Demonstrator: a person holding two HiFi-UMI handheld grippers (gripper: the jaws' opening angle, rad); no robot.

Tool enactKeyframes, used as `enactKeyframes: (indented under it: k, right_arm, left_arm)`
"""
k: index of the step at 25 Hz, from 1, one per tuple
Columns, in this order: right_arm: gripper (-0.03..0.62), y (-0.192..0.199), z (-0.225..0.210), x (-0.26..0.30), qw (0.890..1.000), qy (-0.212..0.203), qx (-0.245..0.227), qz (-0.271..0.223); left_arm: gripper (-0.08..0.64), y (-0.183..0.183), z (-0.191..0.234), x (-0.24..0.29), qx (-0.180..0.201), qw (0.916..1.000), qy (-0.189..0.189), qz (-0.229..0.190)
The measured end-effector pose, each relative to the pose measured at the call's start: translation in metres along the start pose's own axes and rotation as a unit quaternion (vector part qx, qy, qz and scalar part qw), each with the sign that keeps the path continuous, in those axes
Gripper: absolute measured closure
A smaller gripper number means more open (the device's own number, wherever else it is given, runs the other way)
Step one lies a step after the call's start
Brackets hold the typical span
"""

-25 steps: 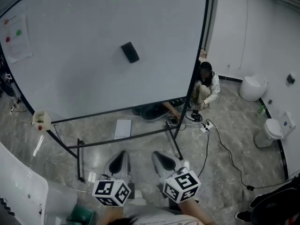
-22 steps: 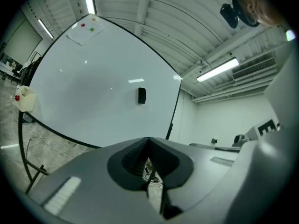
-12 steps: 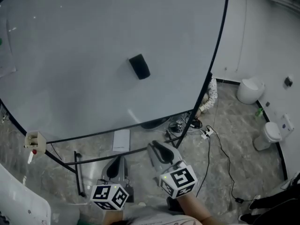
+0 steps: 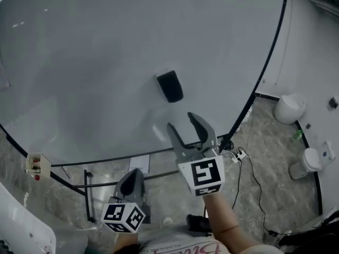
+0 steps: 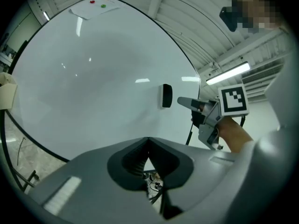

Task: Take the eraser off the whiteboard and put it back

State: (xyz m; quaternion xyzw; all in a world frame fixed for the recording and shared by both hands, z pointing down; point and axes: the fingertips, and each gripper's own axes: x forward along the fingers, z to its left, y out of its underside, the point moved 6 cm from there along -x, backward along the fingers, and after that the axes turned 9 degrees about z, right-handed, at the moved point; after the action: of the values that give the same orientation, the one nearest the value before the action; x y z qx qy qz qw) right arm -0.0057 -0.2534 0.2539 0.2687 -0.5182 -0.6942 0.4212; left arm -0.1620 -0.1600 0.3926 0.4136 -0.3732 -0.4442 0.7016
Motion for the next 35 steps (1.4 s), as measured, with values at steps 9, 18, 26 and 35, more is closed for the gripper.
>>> enactKeyframes:
  k: [9, 18, 26, 35]
  right_arm:
    - [0.345, -0.028, -0.023, 0.073, 0.996, 0.028, -0.083, 0.012]
    - [0.351, -0.036, -0.018, 0.091, 0.994, 0.054, -0.09, 0.004]
    - [0.359, -0.034, -0.015, 0.086, 0.995, 0.067, -0.074, 0.007]
    - [0.359, -0.027, -0.006, 0.055, 0.998, 0.046, -0.049, 0.011]
  left_arm:
    - [0.56, -0.02, 0.013, 0.04, -0.006, 0.9993, -0.028, -0.025]
    - [0.56, -0.025, 0.018, 0.055, 0.002, 0.9994, -0.03, -0.019]
    - [0.56, -0.025, 0.021, 0.048, 0.005, 0.9996, -0.024, -0.014]
    - [0.56, -0.027, 0.018, 0.036, 0.002, 0.9998, -0.013, -0.017]
